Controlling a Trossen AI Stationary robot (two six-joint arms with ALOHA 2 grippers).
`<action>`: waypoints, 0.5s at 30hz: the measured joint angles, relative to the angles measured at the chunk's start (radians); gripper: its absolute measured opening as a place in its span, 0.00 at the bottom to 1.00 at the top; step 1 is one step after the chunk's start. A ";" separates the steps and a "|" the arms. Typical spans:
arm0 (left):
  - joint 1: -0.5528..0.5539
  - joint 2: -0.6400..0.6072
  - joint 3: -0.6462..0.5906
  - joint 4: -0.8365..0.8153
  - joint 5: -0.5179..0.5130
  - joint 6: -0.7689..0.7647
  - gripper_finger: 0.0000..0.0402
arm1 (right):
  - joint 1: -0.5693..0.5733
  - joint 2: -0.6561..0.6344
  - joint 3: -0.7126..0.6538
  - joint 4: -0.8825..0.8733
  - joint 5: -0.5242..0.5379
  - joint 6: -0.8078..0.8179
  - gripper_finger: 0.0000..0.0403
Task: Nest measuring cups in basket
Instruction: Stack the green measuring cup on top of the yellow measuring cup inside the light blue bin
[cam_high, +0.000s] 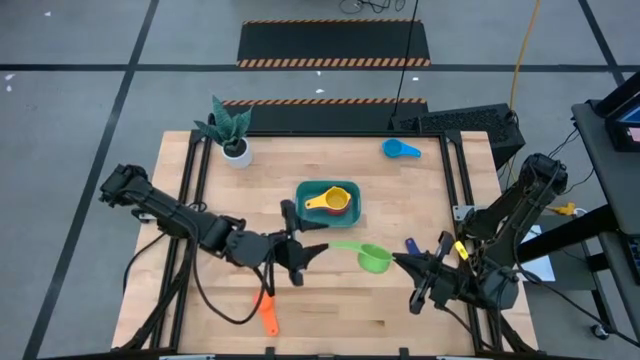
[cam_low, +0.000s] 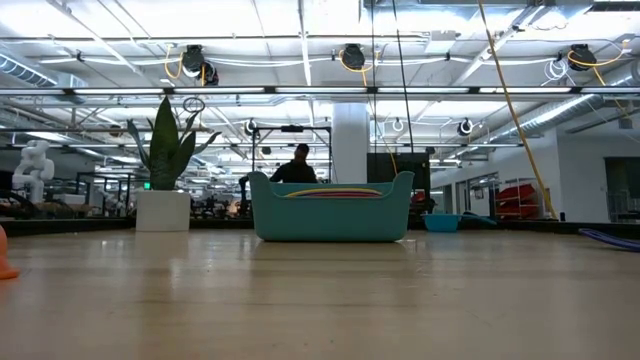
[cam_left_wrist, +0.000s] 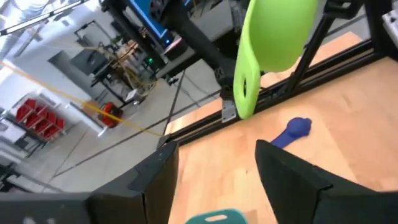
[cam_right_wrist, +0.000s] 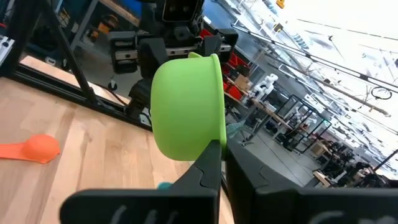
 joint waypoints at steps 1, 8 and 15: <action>-0.003 0.000 0.000 0.007 0.001 0.007 0.54 | -0.002 0.000 0.000 -0.003 0.000 0.007 0.00; -0.029 0.000 0.000 0.085 0.001 0.028 0.54 | -0.034 0.000 0.000 -0.041 -0.007 0.065 0.00; -0.030 0.002 0.000 0.117 -0.018 0.045 0.54 | -0.057 0.000 0.000 -0.064 -0.008 0.116 0.00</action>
